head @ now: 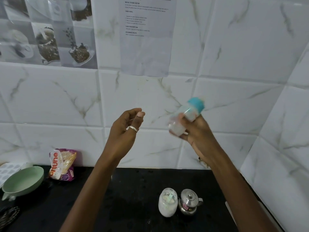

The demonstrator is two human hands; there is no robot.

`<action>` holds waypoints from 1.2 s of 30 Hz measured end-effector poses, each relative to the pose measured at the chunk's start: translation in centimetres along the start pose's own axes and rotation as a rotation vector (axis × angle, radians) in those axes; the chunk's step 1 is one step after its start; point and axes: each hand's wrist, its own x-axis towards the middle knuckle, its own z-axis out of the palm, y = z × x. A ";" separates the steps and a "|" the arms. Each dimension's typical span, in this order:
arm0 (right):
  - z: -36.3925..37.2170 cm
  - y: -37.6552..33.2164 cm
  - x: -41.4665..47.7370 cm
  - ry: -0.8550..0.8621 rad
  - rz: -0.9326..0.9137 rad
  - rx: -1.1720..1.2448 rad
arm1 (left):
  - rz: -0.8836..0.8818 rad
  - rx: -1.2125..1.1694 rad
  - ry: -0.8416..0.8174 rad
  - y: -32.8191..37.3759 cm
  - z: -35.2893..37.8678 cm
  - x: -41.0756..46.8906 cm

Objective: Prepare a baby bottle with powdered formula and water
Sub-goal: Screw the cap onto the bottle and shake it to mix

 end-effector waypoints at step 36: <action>0.8 1.9 -0.2 -0.074 0.090 -0.092 | -0.007 -0.013 0.023 -0.2 -0.6 0.0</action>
